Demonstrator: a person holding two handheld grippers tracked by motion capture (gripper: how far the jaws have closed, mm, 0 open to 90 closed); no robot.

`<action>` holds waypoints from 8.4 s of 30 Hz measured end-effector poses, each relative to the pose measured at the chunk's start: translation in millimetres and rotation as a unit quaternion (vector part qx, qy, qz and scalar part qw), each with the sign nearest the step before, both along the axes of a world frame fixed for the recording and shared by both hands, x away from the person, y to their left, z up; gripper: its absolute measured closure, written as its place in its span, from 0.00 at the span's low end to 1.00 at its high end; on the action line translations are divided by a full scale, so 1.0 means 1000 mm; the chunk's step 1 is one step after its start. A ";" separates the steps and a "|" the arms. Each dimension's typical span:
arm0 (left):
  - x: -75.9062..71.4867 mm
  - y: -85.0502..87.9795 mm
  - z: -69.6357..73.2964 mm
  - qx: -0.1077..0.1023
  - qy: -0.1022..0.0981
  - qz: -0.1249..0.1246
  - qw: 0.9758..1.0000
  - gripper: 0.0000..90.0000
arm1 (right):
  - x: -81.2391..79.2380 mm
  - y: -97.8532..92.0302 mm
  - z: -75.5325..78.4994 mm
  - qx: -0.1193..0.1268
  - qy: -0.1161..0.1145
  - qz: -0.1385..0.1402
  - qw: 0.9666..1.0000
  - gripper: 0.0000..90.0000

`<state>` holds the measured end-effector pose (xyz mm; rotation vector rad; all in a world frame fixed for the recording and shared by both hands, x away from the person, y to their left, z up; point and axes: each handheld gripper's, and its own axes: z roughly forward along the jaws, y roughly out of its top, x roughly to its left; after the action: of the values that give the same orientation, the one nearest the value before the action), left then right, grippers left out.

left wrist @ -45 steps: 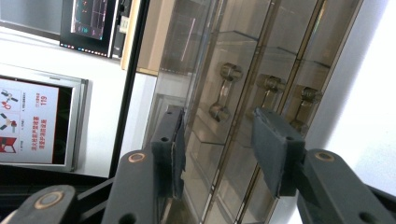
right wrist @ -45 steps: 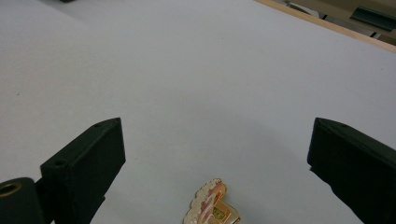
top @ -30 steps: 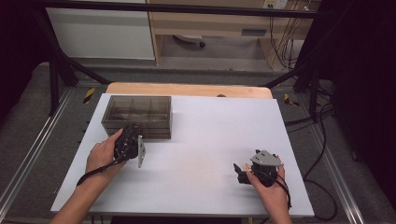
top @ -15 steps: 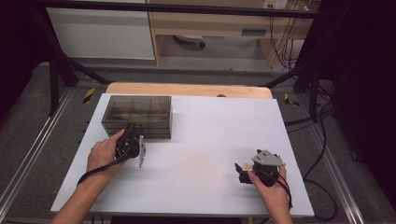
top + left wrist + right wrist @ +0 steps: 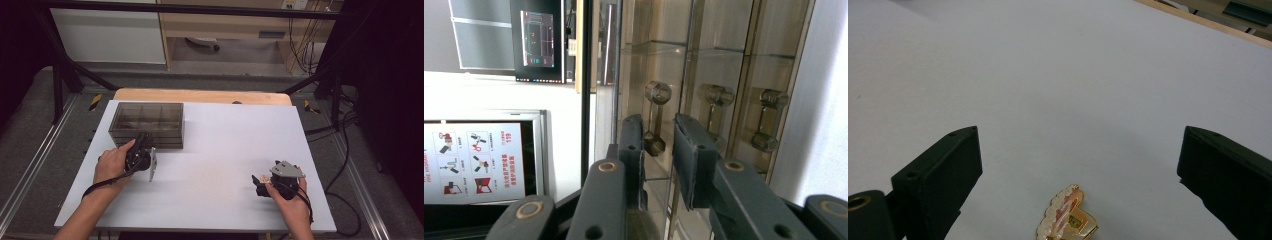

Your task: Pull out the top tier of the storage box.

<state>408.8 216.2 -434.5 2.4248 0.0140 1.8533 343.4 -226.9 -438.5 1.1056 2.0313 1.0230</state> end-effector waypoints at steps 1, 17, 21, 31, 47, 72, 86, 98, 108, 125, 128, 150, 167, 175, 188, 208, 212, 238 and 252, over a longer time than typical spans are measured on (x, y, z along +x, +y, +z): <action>0.000 0.000 0.000 0.000 0.000 0.000 1.000 0.83 | 0.000 0.000 0.000 -0.001 0.000 0.001 1.000 0.05; 0.000 -0.001 -0.003 0.013 -0.017 -0.011 1.000 0.86 | 0.000 0.001 0.000 -0.004 0.003 0.006 1.000 0.05; 0.000 -0.001 -0.003 0.012 -0.018 -0.011 1.000 0.87 | 0.000 0.001 -0.001 -0.007 0.006 0.008 1.000 0.05; 0.000 -0.002 -0.004 0.018 -0.027 -0.009 0.999 0.87 | 0.000 0.003 -0.002 -0.016 0.014 0.013 1.000 0.05; -0.001 -0.005 -0.007 0.030 -0.038 -0.007 0.999 0.89 | 0.000 0.003 -0.002 -0.016 0.015 0.014 1.000 0.05; -0.043 -0.007 -0.002 0.033 -0.014 -0.003 0.999 0.90 | 0.001 0.006 -0.003 -0.020 0.018 0.028 0.999 0.05; -0.049 -0.002 0.018 -0.133 0.093 -0.005 0.987 0.44 | 0.000 0.008 -0.003 -0.018 0.016 0.031 0.999 0.05; -0.044 0.004 0.028 -0.279 0.167 -0.038 0.945 0.33 | -0.001 0.008 -0.002 -0.016 0.012 0.038 0.999 0.05; -0.043 0.005 0.042 -0.341 0.216 -0.069 0.912 0.25 | -0.001 0.012 0.000 -0.017 0.007 0.045 0.999 0.04; -0.040 -0.002 0.062 -0.371 0.268 -0.095 0.884 0.12 | 0.000 0.013 0.002 -0.008 0.001 0.054 0.999 0.04; -0.039 0.002 0.070 -0.407 0.287 -0.108 0.861 0.12 | 0.001 0.014 0.000 -0.012 0.005 0.058 0.998 0.04; -0.001 -0.039 0.074 -0.377 0.321 -0.103 0.863 0.12 | 0.000 0.016 -0.001 -0.008 0.003 0.063 0.998 0.04; 0.020 -0.042 0.067 -0.366 0.330 -0.087 0.866 0.15 | -0.001 0.016 0.001 0.008 -0.002 0.060 0.998 0.04; 0.021 -0.038 0.066 -0.350 0.312 -0.092 0.879 0.23 | -0.002 0.016 0.000 0.009 -0.001 0.061 0.998 0.04; 0.024 -0.033 0.059 -0.326 0.310 -0.095 0.888 0.44 | 0.000 0.014 0.000 0.010 -0.003 0.059 0.998 0.04; 0.037 -0.026 0.044 -0.307 0.334 -0.067 0.888 0.52 | 0.001 0.014 0.000 0.001 -0.002 0.059 0.998 0.04; 0.039 -0.026 0.042 -0.309 0.339 -0.063 0.886 0.52 | 0.001 0.015 -0.001 -0.004 -0.001 0.060 0.998 0.04; 0.035 -0.022 0.046 -0.314 0.355 -0.067 0.878 0.66 | 0.001 0.015 -0.001 -0.007 0.001 0.060 0.998 0.04; 0.033 -0.020 0.049 -0.318 0.377 -0.071 0.867 0.70 | 0.001 0.014 -0.002 -0.004 0.003 0.059 0.998 0.04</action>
<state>441.8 196.1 -385.7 2.3584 0.4107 0.5811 344.5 -212.7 -440.0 0.9959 2.1248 1.0687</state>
